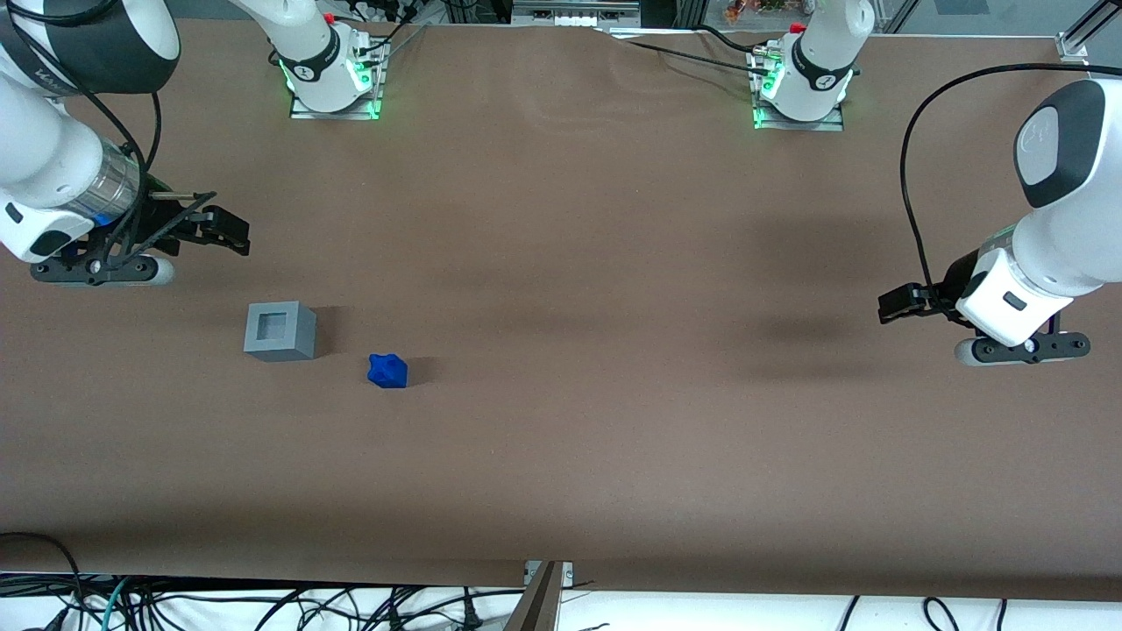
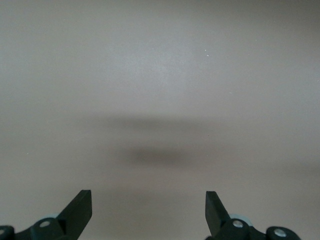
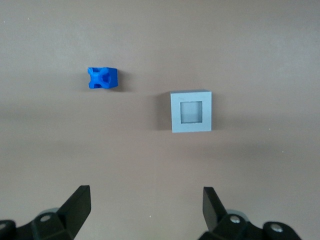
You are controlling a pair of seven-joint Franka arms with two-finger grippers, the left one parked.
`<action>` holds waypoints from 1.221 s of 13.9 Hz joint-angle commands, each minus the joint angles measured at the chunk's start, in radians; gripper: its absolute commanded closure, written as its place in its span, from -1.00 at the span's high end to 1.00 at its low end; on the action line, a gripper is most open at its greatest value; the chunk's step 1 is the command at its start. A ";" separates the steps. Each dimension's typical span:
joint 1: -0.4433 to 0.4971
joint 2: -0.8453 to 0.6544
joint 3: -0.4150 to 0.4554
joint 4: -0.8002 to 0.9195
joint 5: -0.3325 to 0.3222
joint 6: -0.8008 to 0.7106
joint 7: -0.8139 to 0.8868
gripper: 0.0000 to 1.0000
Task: Insert blue part into gray base with right arm
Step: 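Move the open right gripper down over the blue part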
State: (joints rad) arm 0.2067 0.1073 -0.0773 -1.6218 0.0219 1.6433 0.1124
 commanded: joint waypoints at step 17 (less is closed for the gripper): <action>0.175 0.360 0.037 -0.228 -0.003 0.740 0.299 0.98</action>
State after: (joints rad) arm 0.3907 0.4577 -0.0384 -1.8683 0.0227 2.3664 0.3983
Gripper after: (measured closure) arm 0.009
